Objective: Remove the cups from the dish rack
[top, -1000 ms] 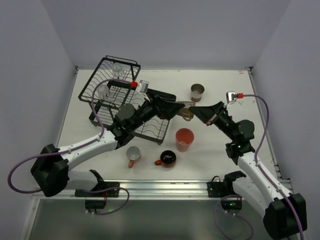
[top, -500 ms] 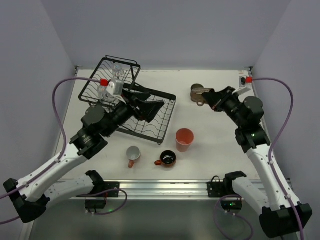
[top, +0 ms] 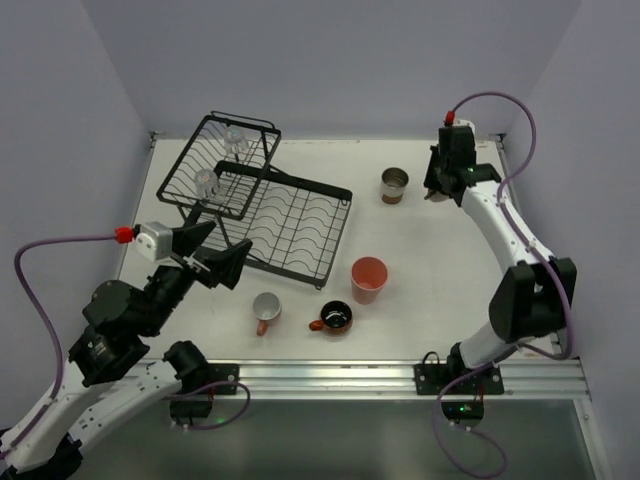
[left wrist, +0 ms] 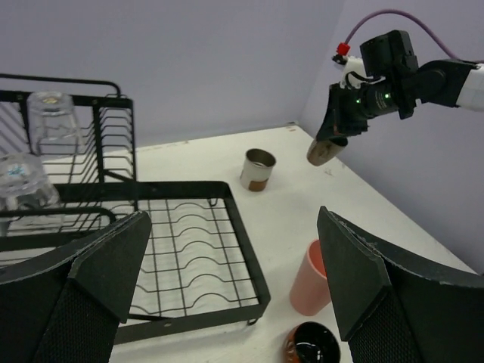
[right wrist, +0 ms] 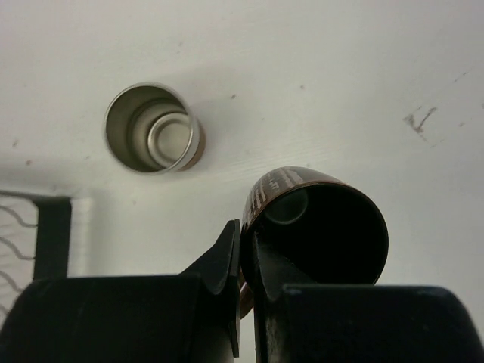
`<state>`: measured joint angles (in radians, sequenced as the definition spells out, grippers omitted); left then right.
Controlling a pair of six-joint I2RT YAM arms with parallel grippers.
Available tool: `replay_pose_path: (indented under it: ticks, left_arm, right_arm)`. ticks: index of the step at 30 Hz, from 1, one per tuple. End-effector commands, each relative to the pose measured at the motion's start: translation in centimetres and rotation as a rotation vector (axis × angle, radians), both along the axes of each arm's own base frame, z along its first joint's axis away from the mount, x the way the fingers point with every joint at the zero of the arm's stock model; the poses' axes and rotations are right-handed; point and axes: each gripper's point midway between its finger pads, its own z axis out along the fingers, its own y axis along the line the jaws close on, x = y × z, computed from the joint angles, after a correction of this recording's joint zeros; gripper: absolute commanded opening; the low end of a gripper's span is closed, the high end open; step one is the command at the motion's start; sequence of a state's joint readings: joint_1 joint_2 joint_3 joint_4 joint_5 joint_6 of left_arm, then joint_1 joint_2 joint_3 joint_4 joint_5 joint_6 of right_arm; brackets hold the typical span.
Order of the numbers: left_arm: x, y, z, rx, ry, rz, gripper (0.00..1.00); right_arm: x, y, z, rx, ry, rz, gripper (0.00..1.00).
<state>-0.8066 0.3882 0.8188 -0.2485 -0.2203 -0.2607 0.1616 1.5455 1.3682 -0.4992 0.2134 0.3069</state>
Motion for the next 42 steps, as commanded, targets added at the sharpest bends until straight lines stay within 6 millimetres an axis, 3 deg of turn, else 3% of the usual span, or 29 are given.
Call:
replay_pose_path:
  ticks: [1,6,13,26,31,33,35,38,42]
  left_arm:
    - [0.6,3.4,-1.9,0.066,-0.005,0.158,1.0]
    - [0.2,5.4,-1.8,0.003,-0.02,0.226,1.0]
    - [0.3,6.3,-2.7,-0.025,-0.008,0.266,1.0]
    - [1.4,5.9,-3.3,0.008,0.035,0.292,1.0]
    - [1.9,5.4,-2.9,0.018,0.056,0.292,1.0]
    - [1.9,5.3,-2.8,0.02,0.058,0.289,1.0]
    - [2.1,5.1,-2.6,0.027,0.064,0.289,1.0]
    - [2.4,5.0,-2.2,0.031,0.081,0.3,1.0]
    - [3.3,4.6,-1.5,0.047,0.11,0.324,1.0]
  right_arm:
    - [2.7,-3.9,2.0,-0.184,0.002,-0.082,0.0]
    - [6.8,-3.6,-2.6,-0.227,0.086,-0.038,0.0]
    - [10.5,-2.7,-5.3,-0.202,0.107,0.007,0.0]
    - [10.9,-2.0,-9.6,-0.154,0.202,0.074,0.0]
    - [10.8,-2.4,-10.1,-0.143,0.211,0.076,0.0]
    - [11.0,-2.5,-9.7,-0.142,0.203,0.074,0.07]
    - [11.1,-2.7,-9.1,-0.146,0.19,0.067,0.23]
    - [11.2,-2.4,-8.3,-0.139,0.174,0.085,0.36]
    - [11.1,-2.0,-5.8,-0.114,0.123,0.094,0.54]
